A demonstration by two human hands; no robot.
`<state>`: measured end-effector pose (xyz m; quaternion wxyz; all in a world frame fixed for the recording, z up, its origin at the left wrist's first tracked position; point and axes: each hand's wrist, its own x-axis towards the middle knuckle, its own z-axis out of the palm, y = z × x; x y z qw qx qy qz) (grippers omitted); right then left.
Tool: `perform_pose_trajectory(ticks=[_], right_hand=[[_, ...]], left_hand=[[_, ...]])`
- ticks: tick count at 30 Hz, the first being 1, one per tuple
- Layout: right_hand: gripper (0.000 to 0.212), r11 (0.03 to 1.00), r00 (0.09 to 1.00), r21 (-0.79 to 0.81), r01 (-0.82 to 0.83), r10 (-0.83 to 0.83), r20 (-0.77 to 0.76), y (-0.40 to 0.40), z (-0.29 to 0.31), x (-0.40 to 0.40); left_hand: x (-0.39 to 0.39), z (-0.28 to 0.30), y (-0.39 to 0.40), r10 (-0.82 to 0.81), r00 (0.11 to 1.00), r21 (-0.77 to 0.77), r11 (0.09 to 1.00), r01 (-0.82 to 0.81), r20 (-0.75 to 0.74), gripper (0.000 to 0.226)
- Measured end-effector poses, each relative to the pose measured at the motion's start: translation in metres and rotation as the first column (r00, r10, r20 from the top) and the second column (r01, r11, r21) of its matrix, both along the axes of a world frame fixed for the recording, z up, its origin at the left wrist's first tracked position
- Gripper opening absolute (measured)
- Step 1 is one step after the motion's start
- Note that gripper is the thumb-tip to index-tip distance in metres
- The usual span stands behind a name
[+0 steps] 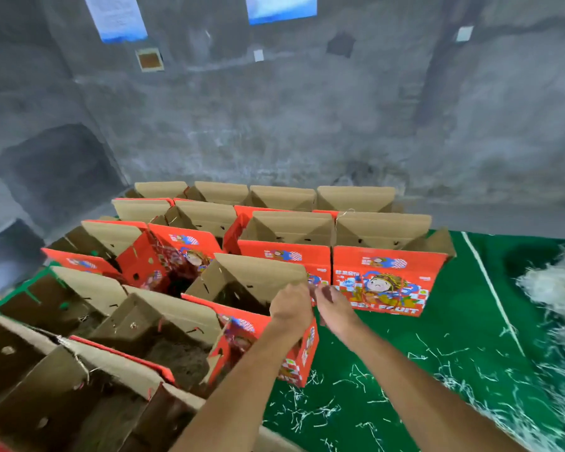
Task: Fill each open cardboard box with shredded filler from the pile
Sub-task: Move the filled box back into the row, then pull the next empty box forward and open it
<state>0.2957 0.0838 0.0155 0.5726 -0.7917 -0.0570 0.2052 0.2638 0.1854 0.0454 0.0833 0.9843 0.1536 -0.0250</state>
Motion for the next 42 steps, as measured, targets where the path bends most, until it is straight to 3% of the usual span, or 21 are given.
perform_pose_trajectory(ticks=[6,10,16,21,24,27,31,33,35,37,38,40,42], right_hand=[[0.025,0.937,0.933,0.195,0.29,-0.232,-0.274,-0.147,-0.002,-0.027],[0.025,0.905,0.894,0.161,0.393,-0.335,-0.298,-0.258,-0.009,-0.059],[0.016,0.828,0.802,0.066,0.557,-0.516,-0.3,-0.399,-0.006,-0.107],[0.013,0.832,0.796,-0.087,0.548,-0.55,-0.251,-0.472,-0.014,-0.134],[0.016,0.811,0.814,-0.25,0.528,-0.568,-0.123,-0.486,-0.028,-0.139],[0.011,0.774,0.802,-0.281,0.567,-0.596,-0.024,-0.485,-0.042,-0.141],[0.047,0.763,0.774,-0.133,0.632,-0.63,0.063,-0.474,-0.058,-0.152],[0.055,0.748,0.76,-0.135,0.65,-0.642,0.105,-0.473,-0.06,-0.152],[0.051,0.746,0.756,-0.128,0.653,-0.651,0.067,-0.475,-0.056,-0.15],[0.049,0.774,0.774,-0.041,0.632,-0.633,-0.013,-0.479,-0.047,-0.15],[0.045,0.792,0.793,-0.035,0.609,-0.609,0.008,-0.48,-0.043,-0.152],[0.034,0.833,0.842,-0.138,0.536,-0.518,0.15,-0.478,-0.04,-0.156],[0.038,0.81,0.858,-0.318,0.493,-0.393,0.331,-0.471,-0.045,-0.161]], left_hand=[[-0.038,0.022,-0.158,-0.162,0.986,-0.186,0.969,0.165,0.03,0.025],[-0.063,0.021,-0.258,-0.25,0.967,-0.321,0.912,0.254,0.054,0.03],[-0.101,0.006,-0.401,-0.343,0.935,-0.324,0.878,0.353,0.09,0.025],[-0.127,-0.016,-0.475,-0.309,0.95,-0.439,0.847,0.3,0.054,0.02],[-0.145,-0.038,-0.485,-0.305,0.951,-0.595,0.773,0.221,-0.043,0.02],[-0.155,-0.057,-0.477,-0.321,0.945,-0.638,0.742,0.207,-0.067,0.02],[-0.171,-0.076,-0.462,-0.248,0.969,-0.731,0.661,0.169,0.0,0.066],[-0.181,-0.083,-0.458,-0.22,0.969,-0.723,0.651,0.229,0.109,0.074],[-0.186,-0.094,-0.456,-0.282,0.934,-0.618,0.701,0.356,0.218,0.048],[-0.186,-0.101,-0.456,-0.396,0.89,-0.441,0.774,0.455,0.224,0.027],[-0.187,-0.105,-0.456,-0.426,0.883,-0.381,0.796,0.47,0.198,0.037],[-0.188,-0.113,-0.459,-0.434,0.878,-0.288,0.831,0.477,0.201,0.049],[-0.189,-0.117,-0.462,-0.382,0.9,-0.216,0.879,0.424,0.211,0.041]])
